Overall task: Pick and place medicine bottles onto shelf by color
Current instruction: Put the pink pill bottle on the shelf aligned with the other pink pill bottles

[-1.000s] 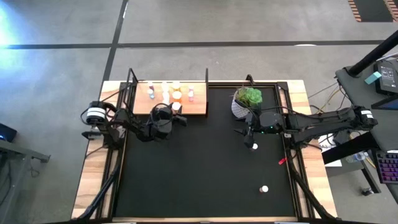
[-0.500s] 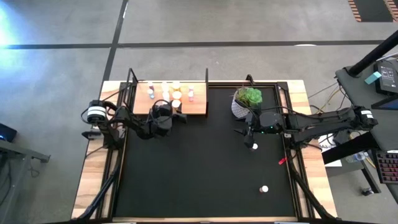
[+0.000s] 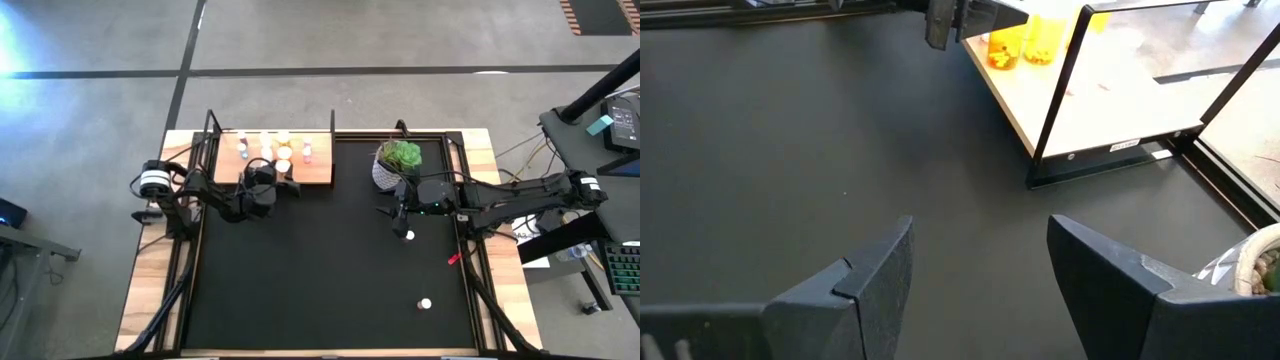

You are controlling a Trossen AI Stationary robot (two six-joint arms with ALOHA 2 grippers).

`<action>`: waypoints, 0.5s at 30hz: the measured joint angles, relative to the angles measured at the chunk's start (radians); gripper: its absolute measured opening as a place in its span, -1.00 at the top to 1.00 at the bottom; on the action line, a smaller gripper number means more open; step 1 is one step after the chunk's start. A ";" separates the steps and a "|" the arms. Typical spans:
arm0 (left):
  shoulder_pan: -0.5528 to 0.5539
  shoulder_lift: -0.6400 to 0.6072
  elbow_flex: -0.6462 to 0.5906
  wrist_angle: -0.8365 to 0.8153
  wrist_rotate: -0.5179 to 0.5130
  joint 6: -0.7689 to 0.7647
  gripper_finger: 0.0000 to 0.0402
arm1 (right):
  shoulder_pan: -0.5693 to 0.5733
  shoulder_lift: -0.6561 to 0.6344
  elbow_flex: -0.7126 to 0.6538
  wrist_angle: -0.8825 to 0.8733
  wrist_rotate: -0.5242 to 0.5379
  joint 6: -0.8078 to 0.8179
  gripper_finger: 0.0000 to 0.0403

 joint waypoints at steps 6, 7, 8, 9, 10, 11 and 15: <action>-0.014 -0.060 0.000 0.042 0.000 0.140 -0.31 | 0.000 0.000 0.000 0.000 0.000 0.000 -0.10; -0.018 -0.077 0.000 0.040 -0.001 0.142 -0.31 | 0.000 0.000 0.000 0.000 0.000 0.000 -0.10; -0.023 -0.091 0.000 0.042 0.001 0.144 -0.31 | 0.000 0.000 0.000 0.000 0.000 0.000 -0.10; -0.028 -0.107 -0.001 0.040 0.003 0.144 -0.31 | 0.000 0.000 0.000 0.000 0.000 0.000 -0.10; -0.034 -0.124 -0.001 0.040 0.014 0.145 -0.31 | 0.000 0.000 0.000 0.000 0.000 0.000 -0.10; -0.039 -0.140 -0.001 0.040 0.031 0.147 -0.31 | 0.000 0.000 0.000 0.000 0.000 0.000 -0.10; -0.058 -0.194 -0.002 0.041 0.167 0.169 -0.31 | 0.000 0.000 0.000 0.000 0.000 0.000 -0.10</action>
